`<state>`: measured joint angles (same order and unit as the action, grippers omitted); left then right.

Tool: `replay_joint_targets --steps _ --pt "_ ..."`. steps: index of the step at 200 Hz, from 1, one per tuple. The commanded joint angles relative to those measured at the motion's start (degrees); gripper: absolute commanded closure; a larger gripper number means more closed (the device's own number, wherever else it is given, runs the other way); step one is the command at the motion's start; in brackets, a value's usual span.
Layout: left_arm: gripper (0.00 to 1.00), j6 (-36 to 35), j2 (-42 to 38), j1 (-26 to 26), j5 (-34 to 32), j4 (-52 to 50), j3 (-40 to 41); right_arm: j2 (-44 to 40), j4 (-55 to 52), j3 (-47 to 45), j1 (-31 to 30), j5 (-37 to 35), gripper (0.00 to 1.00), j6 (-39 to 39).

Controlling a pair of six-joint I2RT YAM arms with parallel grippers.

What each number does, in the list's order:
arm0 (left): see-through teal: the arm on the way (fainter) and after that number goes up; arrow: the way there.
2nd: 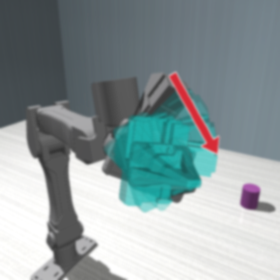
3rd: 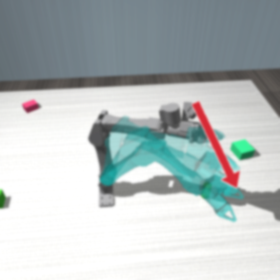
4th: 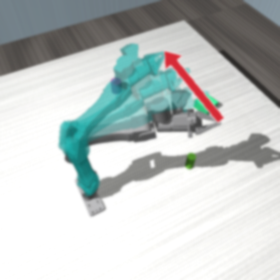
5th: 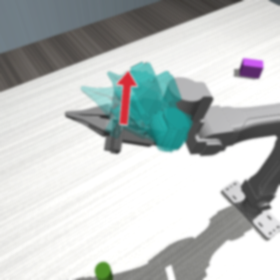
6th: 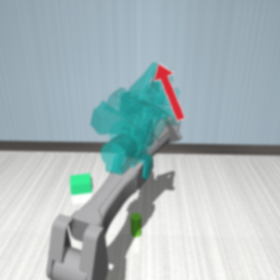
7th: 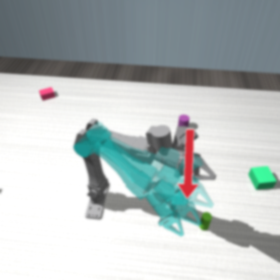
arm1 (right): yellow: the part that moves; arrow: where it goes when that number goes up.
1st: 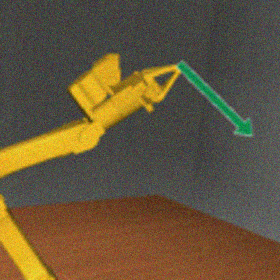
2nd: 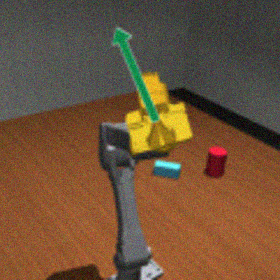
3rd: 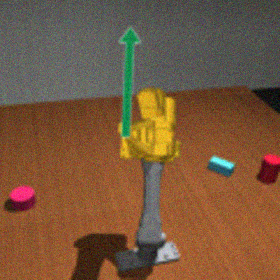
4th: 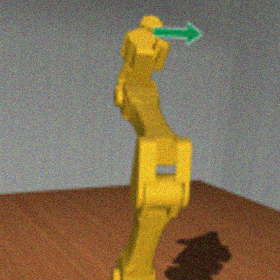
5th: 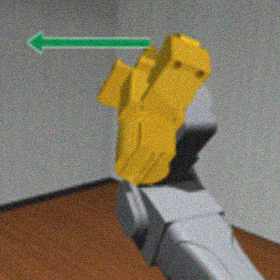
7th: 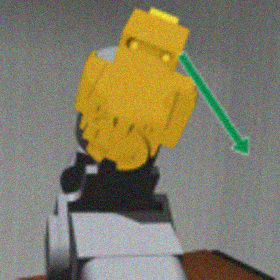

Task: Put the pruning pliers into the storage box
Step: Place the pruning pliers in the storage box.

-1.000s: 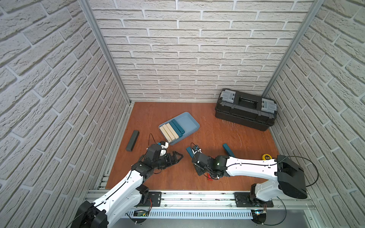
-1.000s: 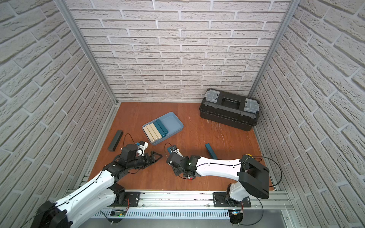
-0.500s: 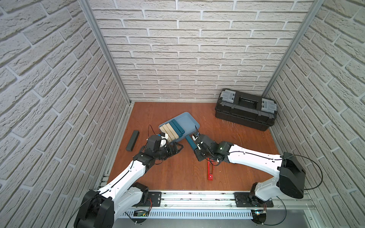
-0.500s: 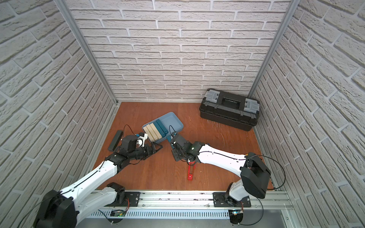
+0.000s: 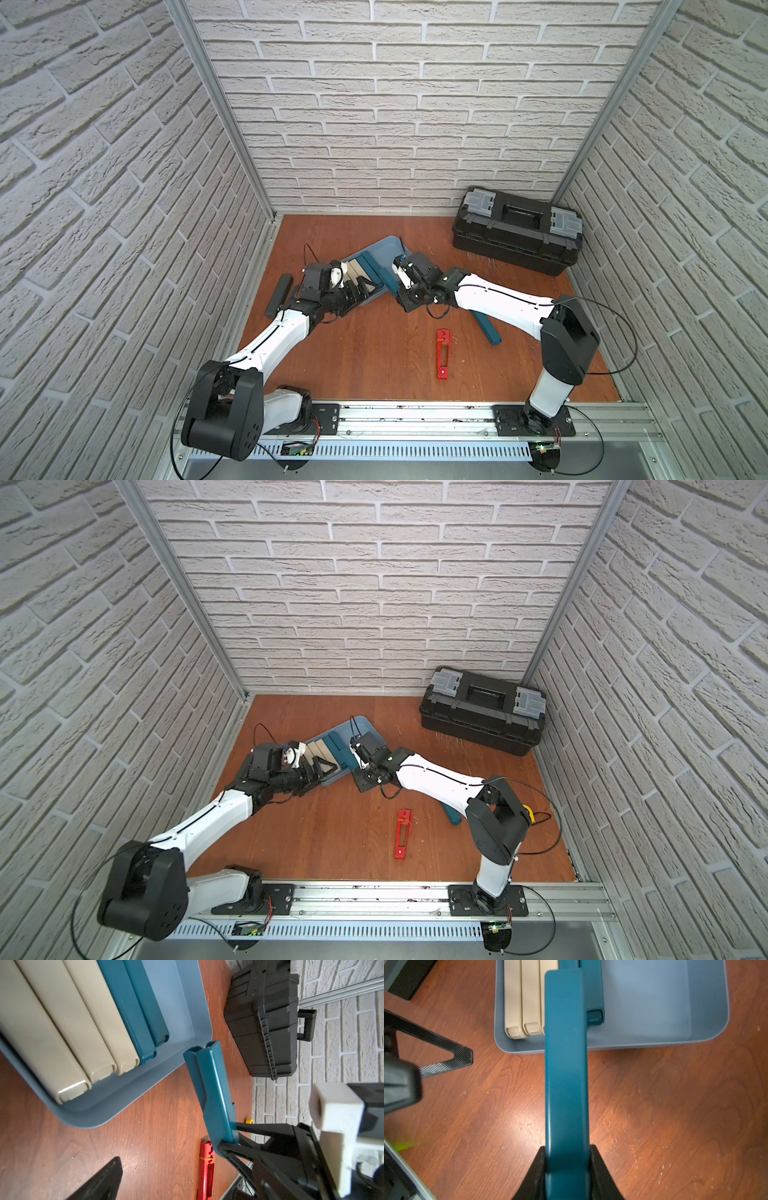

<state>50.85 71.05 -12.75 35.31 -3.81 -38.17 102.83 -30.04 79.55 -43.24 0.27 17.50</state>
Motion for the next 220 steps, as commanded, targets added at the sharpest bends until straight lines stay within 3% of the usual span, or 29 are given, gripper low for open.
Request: replay_joint_targets --steps 1,105,220 --pt "0.02 -2.20 1.55 1.96 2.59 1.44 -2.02 2.21 -0.77 4.77 1.53 2.59 0.97 -2.35" --pt "0.02 -3.88 6.36 9.24 5.69 2.21 -5.00 16.44 -4.45 20.84 7.51 6.98 0.97 -5.71" --pt "0.02 -4.03 7.58 12.74 5.88 3.39 -5.07 25.99 -4.61 31.47 10.66 9.06 0.97 -7.35"
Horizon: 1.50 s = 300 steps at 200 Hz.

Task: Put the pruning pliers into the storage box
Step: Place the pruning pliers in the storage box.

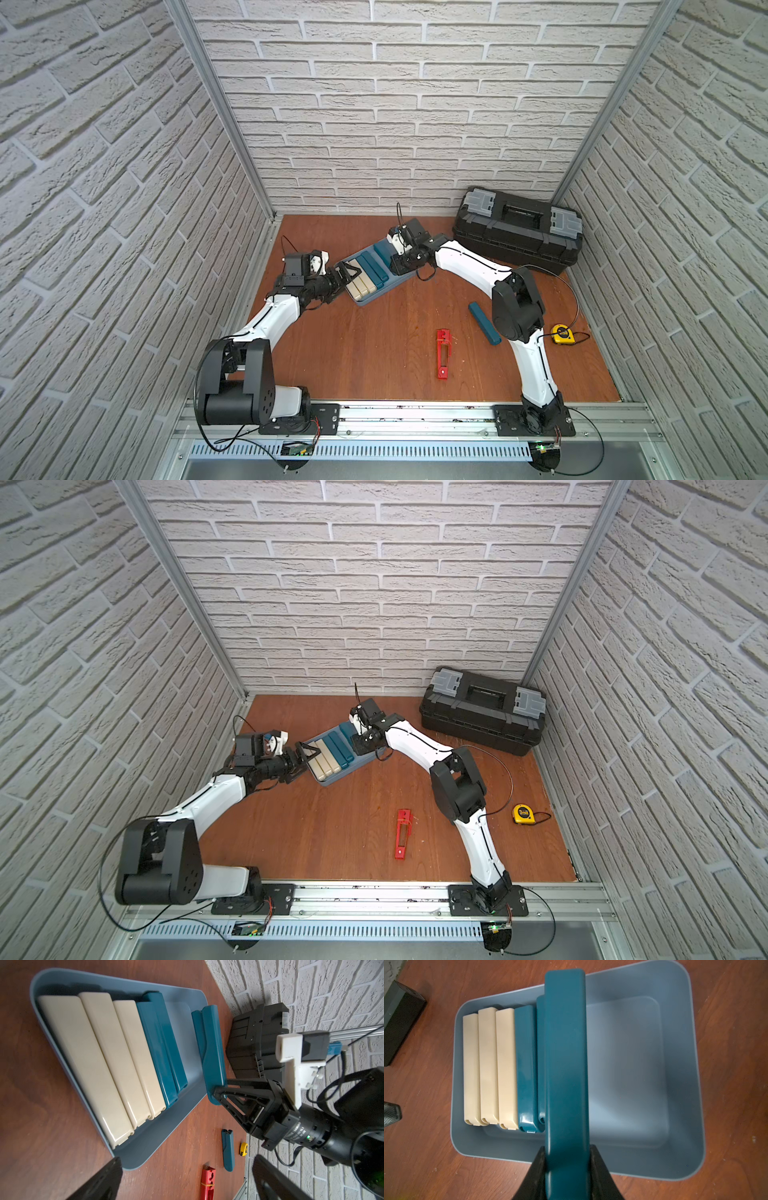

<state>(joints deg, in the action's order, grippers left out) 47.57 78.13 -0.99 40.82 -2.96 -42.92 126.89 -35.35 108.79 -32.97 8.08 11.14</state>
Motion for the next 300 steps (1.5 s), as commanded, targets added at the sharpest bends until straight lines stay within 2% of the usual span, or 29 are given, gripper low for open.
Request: replay_joint_targets --steps 1,50,101,175,241,248,257,266,300 --pt "0.02 -0.69 0.56 0.99 0.39 2.57 -0.33 2.07 0.67 2.26 0.37 1.30 0.97 -0.96" --pt "0.02 0.32 1.08 1.26 -0.57 5.08 0.45 4.45 2.07 2.91 0.54 0.80 0.97 -0.96" --pt "0.02 1.12 0.21 1.12 -1.77 6.04 2.12 8.20 2.06 5.53 0.80 3.20 0.97 -0.62" --pt "0.02 2.76 -7.97 0.14 -5.88 5.07 6.51 11.35 0.70 5.35 1.07 2.26 0.97 -3.41" --pt "0.02 2.12 -9.47 -0.35 -5.25 4.25 7.70 10.68 1.86 4.87 1.07 2.99 0.97 -4.43" --pt "0.02 1.78 -8.99 -0.33 -4.82 4.15 7.46 10.82 1.80 5.14 1.09 2.96 0.94 -4.41" --pt "0.02 1.34 -8.16 -0.33 -3.98 4.07 7.03 10.68 1.60 5.32 1.07 2.86 0.84 -4.58" --pt "0.02 0.93 -7.47 -0.40 -3.49 4.10 6.67 10.42 1.56 5.24 1.09 2.73 0.79 -4.48" --pt "0.02 0.16 -6.78 -0.61 -2.00 4.11 5.57 8.69 2.40 4.38 1.11 3.04 0.71 -4.20"
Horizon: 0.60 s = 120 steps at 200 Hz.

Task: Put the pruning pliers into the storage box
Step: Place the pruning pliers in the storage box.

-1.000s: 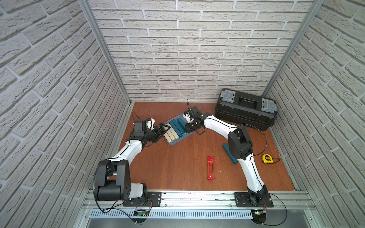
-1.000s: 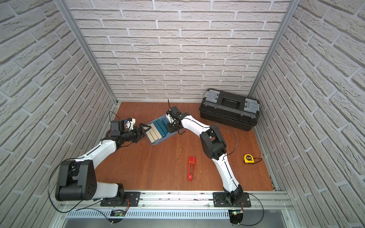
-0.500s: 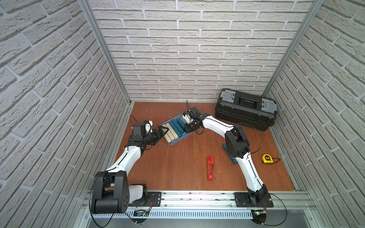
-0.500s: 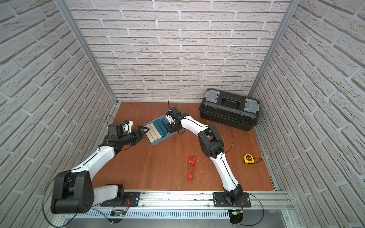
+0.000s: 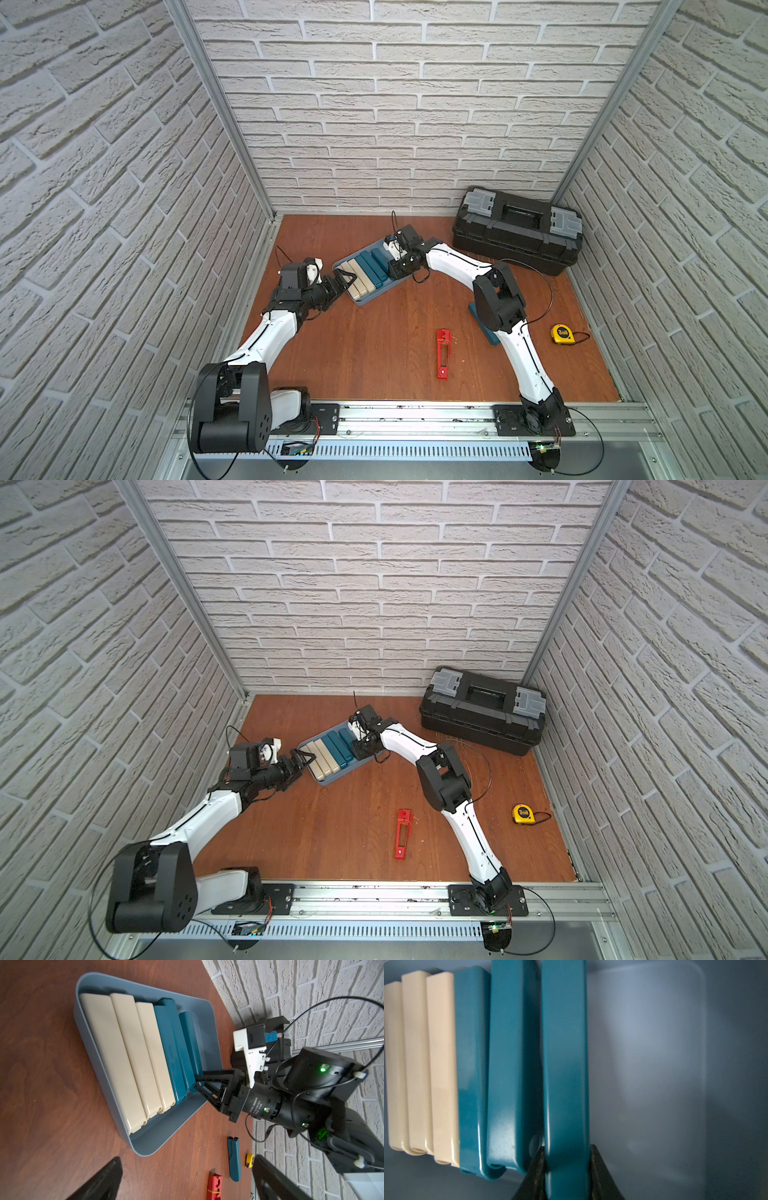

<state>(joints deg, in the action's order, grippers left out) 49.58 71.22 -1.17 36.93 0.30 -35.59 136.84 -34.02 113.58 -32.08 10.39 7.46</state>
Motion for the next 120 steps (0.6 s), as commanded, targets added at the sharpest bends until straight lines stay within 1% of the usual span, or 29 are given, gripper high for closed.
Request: replay_joint_targets --steps 1,38,80,120 --pt "0.02 -1.86 0.09 -0.47 1.90 0.85 -1.76 -1.24 1.06 -0.44 0.19 0.70 0.71 -0.52" --pt "0.02 -2.76 -2.10 -0.50 1.98 -0.94 -1.10 -2.56 1.86 -1.32 0.19 1.30 0.66 -0.60" --pt "0.02 -2.76 -5.77 -0.62 1.04 -2.64 -0.18 -3.45 2.36 -1.24 0.13 2.18 0.58 -0.97" --pt "0.02 -2.74 -7.08 -0.72 0.91 -3.24 0.48 -5.42 2.14 -1.44 0.11 2.10 0.54 -1.27"
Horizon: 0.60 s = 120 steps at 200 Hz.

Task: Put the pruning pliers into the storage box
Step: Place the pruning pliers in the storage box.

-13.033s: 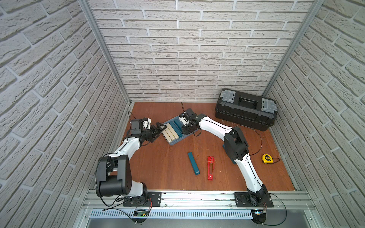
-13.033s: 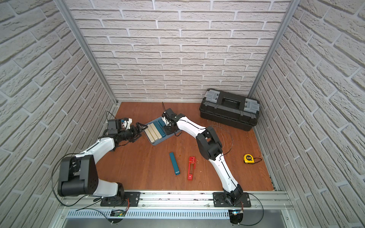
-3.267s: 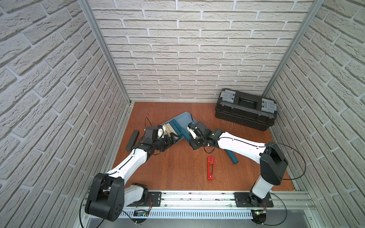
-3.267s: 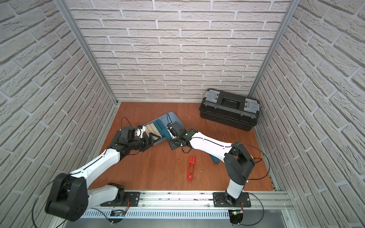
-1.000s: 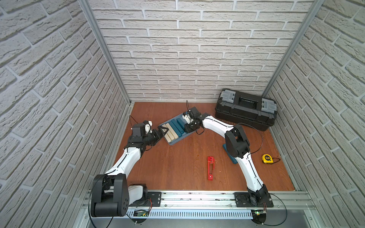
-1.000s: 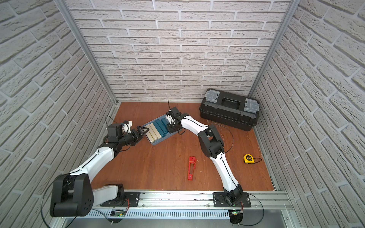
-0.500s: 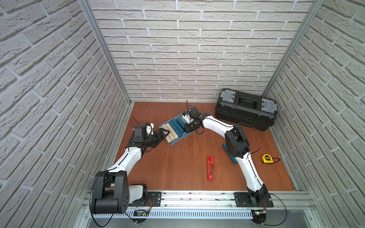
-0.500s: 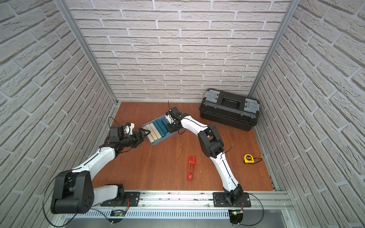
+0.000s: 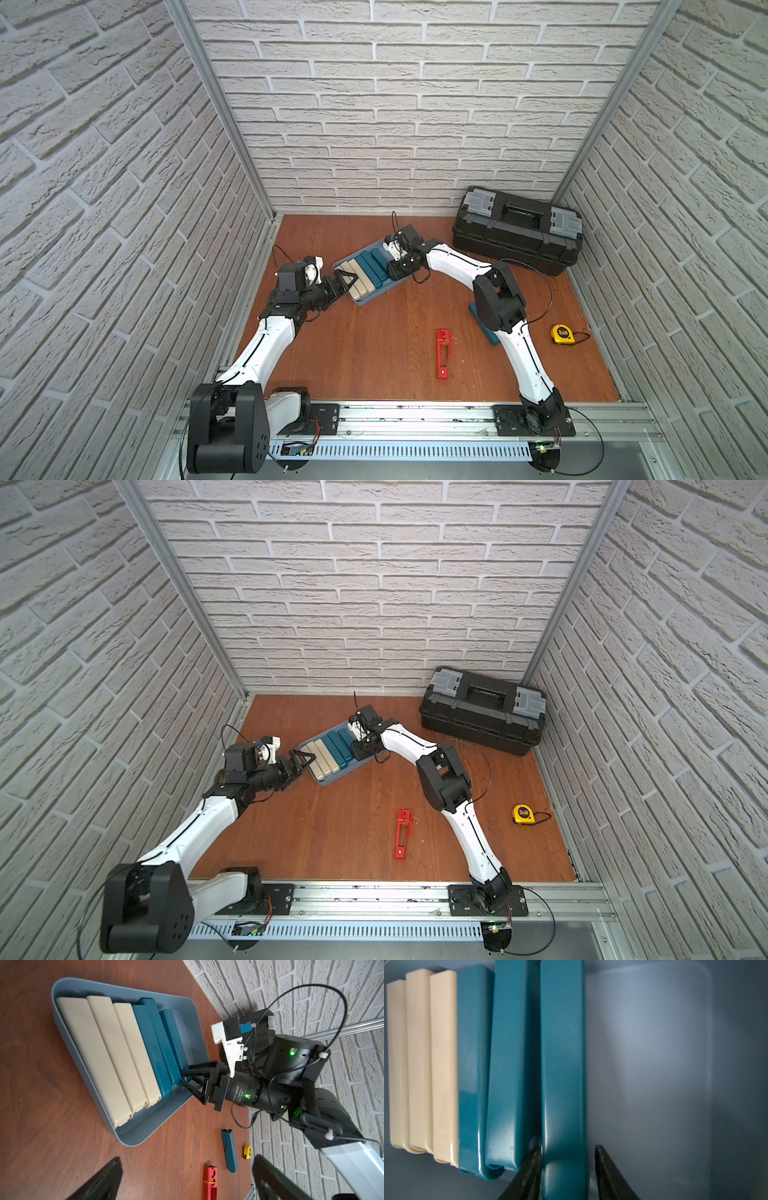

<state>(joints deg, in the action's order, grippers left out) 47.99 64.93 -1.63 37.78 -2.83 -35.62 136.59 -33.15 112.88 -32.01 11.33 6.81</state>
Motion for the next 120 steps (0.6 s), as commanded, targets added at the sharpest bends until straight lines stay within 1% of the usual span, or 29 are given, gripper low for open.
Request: replay_joint_targets --steps 1,53,74,87,108,120 --pt "0.02 -1.14 -0.82 -0.24 0.08 -0.13 0.53 -5.32 1.30 -0.73 0.03 1.15 0.54 -0.64" --pt "0.02 -1.36 -0.16 -0.30 0.21 -0.22 -0.06 -9.11 1.15 -1.70 0.06 -0.12 0.53 -1.40" --pt "0.02 -1.24 -0.06 -0.26 0.19 -0.27 -0.04 -8.73 1.67 -1.64 0.11 -2.48 0.53 -1.99" --pt "0.02 -0.98 -0.35 -0.31 0.19 -0.42 0.02 -7.84 1.86 -1.24 0.19 -4.24 0.55 -1.98" --pt "0.02 -0.50 -1.33 -0.25 -0.20 -1.43 -0.21 -6.16 1.84 0.02 0.19 -5.91 0.63 -2.06" --pt "0.02 -0.14 -1.94 -0.33 -0.55 -1.97 -0.33 -5.03 2.05 0.94 0.27 -6.42 0.74 -2.07"
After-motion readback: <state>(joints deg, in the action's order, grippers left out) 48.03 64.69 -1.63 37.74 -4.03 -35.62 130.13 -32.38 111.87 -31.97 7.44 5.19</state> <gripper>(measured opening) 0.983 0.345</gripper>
